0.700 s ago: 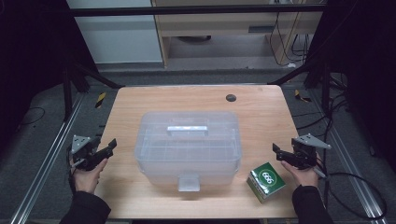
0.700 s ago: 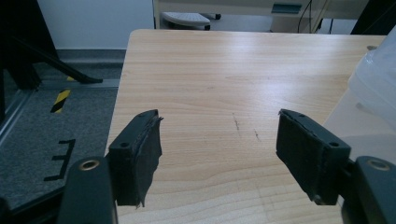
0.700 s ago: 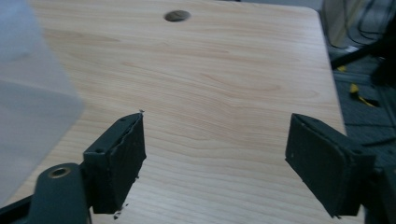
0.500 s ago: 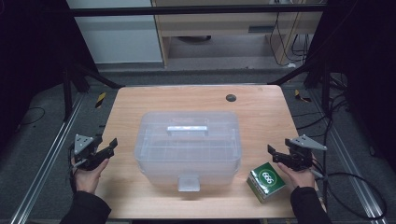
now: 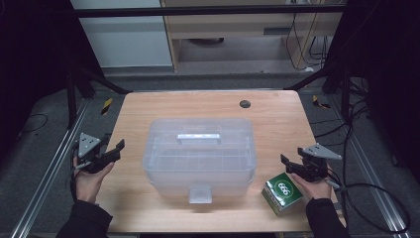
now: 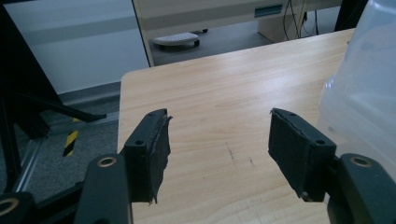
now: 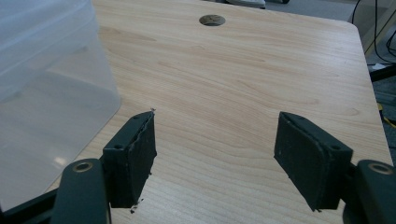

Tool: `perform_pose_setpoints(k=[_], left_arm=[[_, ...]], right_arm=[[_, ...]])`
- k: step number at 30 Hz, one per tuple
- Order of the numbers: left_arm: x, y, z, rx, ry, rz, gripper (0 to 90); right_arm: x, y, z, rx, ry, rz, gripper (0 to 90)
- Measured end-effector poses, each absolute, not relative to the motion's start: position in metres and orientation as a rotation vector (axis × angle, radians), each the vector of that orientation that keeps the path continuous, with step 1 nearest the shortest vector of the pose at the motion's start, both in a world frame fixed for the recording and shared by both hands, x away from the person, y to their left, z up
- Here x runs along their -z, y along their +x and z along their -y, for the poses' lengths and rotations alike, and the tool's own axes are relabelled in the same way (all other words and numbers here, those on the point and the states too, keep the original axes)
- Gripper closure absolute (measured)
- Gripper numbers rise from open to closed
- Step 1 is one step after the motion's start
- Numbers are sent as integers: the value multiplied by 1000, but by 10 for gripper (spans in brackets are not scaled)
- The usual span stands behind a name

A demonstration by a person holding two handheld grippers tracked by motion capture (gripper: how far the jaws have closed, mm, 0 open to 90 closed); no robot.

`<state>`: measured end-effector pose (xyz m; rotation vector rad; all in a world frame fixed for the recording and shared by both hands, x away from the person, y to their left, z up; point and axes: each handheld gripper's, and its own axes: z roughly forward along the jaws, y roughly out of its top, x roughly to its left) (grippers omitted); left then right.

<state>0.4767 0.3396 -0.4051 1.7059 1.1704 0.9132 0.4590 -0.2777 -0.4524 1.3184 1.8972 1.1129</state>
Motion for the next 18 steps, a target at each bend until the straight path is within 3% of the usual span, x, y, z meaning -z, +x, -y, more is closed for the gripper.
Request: perform_pose_setpoints(k=[10, 18], left_arm=[[368, 484, -318, -980, 1775, -1033, 313], [346, 485, -307, -936, 1794, -997, 291]], right_arm=[[454, 460, 277, -1090, 1314, -1922, 292], [454, 460, 276, -1080, 1311, -1934, 280]])
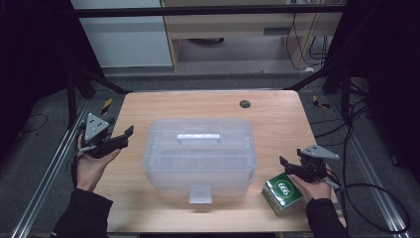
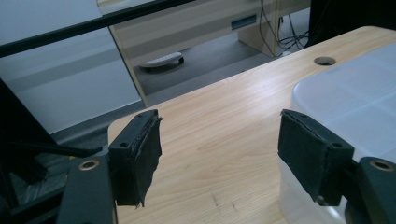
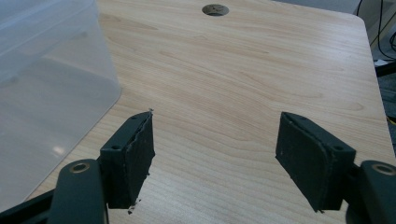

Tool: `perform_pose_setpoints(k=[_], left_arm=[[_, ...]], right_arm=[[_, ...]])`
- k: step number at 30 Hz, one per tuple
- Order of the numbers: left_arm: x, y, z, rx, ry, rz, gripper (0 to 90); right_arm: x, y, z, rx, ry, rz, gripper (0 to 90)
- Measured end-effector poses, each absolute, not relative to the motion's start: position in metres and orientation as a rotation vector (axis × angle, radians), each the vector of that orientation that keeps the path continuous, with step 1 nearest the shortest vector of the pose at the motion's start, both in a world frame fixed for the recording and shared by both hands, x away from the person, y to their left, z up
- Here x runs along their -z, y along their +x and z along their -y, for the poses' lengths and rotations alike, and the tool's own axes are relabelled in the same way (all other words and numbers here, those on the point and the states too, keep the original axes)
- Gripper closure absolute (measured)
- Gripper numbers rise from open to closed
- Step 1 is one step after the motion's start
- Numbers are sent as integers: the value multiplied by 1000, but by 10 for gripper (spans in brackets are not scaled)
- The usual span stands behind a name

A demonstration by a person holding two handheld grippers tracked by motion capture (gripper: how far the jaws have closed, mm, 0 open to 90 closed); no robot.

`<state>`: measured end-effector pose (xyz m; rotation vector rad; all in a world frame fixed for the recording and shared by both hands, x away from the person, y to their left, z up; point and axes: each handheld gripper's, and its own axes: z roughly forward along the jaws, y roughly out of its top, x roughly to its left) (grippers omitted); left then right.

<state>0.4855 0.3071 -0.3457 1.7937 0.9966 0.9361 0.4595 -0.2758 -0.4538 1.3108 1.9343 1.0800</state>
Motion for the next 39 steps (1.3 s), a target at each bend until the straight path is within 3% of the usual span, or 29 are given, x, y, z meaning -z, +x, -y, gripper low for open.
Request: perform_pose_setpoints(k=[14, 39], left_arm=[[322, 491, -291, -947, 1768, -923, 312], [295, 482, -254, -916, 1910, -751, 304]], right_arm=[[453, 459, 273, -1062, 1284, -1954, 269], [452, 460, 271, -1058, 1274, -1967, 266]])
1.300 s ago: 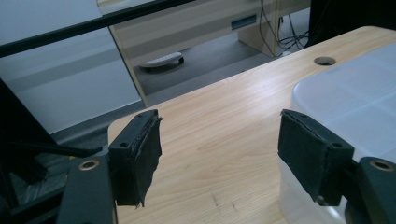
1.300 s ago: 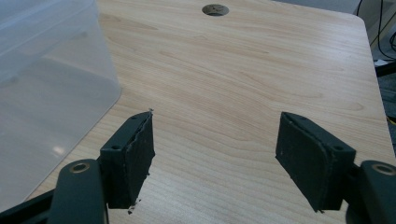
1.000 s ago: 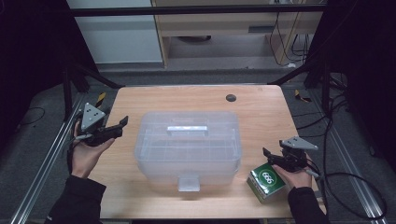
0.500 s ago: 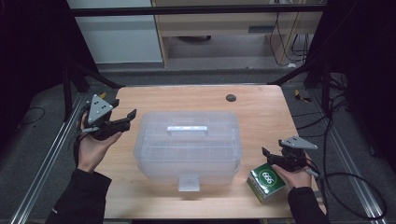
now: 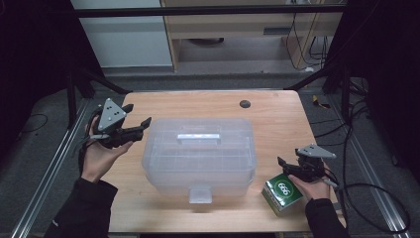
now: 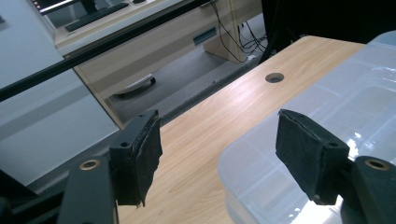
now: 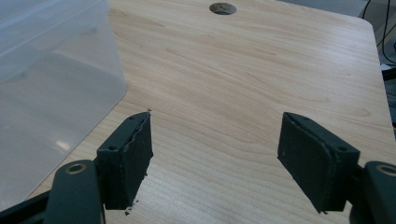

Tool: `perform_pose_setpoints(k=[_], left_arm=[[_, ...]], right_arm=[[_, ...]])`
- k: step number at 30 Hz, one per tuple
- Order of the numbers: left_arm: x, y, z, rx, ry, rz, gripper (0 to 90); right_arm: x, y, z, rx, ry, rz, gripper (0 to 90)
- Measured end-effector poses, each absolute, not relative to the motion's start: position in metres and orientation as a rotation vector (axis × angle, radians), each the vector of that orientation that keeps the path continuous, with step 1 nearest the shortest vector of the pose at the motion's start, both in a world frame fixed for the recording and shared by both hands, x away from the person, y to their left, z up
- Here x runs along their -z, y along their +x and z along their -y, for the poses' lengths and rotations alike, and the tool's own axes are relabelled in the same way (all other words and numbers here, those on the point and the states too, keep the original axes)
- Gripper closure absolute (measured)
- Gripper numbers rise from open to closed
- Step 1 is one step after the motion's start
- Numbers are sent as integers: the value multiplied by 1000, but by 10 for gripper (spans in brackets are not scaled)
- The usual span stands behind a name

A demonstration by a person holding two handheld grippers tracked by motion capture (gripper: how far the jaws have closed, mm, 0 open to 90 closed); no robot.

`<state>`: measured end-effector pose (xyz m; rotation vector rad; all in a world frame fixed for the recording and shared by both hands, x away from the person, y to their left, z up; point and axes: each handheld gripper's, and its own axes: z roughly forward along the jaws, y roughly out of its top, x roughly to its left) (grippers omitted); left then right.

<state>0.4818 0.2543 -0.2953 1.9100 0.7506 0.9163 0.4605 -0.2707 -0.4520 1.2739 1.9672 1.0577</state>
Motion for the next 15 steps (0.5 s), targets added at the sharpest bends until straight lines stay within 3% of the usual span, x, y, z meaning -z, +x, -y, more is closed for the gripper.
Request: perform_pose_setpoints(k=[15], left_arm=[[282, 474, -234, -956, 2027, -611, 303]], right_arm=[[448, 461, 270, -1056, 1265, -1969, 266]])
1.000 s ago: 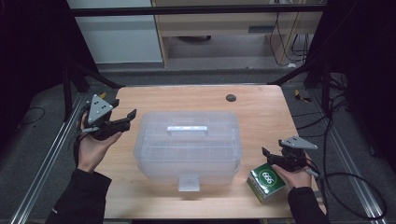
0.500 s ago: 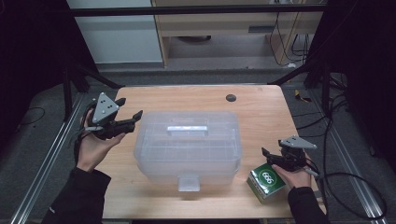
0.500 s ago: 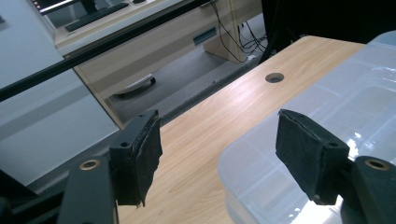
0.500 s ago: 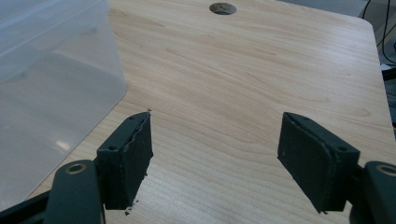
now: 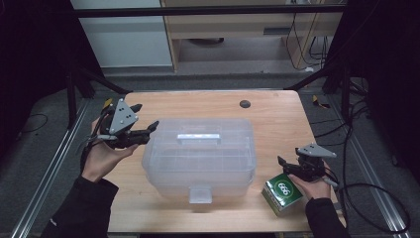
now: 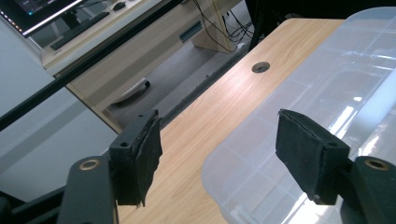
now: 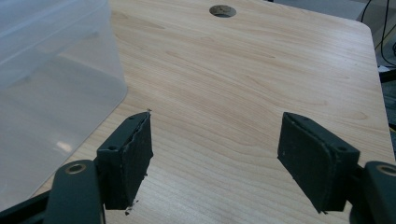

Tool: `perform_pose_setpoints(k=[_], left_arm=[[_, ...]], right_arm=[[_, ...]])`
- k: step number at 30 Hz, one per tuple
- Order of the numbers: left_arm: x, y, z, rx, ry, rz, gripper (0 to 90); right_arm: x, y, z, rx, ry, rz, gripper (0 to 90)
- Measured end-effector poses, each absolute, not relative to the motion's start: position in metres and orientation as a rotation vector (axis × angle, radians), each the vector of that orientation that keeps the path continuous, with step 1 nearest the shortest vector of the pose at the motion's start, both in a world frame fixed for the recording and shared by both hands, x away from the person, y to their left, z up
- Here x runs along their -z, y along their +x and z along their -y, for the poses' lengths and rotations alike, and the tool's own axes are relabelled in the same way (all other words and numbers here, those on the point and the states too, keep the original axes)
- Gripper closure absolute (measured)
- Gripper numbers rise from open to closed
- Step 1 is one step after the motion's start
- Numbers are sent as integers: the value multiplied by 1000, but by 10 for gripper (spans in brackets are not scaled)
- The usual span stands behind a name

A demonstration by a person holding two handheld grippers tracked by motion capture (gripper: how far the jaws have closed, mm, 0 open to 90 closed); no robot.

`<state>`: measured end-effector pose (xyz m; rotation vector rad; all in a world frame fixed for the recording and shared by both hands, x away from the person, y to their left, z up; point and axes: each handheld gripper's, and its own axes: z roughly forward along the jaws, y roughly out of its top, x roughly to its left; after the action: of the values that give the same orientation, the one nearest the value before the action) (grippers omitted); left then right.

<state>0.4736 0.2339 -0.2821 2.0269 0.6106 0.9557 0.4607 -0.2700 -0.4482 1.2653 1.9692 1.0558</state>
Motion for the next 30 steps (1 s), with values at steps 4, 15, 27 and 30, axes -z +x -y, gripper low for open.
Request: perform_pose_setpoints(k=[4, 15, 27, 30], left_arm=[[280, 472, -230, -961, 2056, -574, 307], [286, 466, -208, -961, 2216, -446, 303], [288, 459, -191, -946, 2297, -359, 312], [290, 459, -188, -950, 2302, -351, 318]], right_arm=[[447, 460, 270, -1053, 1257, -1970, 266], [445, 460, 270, -1049, 1263, -1968, 265], [445, 460, 271, -1040, 1257, -1978, 265], [445, 459, 270, -1043, 1256, -1979, 265]])
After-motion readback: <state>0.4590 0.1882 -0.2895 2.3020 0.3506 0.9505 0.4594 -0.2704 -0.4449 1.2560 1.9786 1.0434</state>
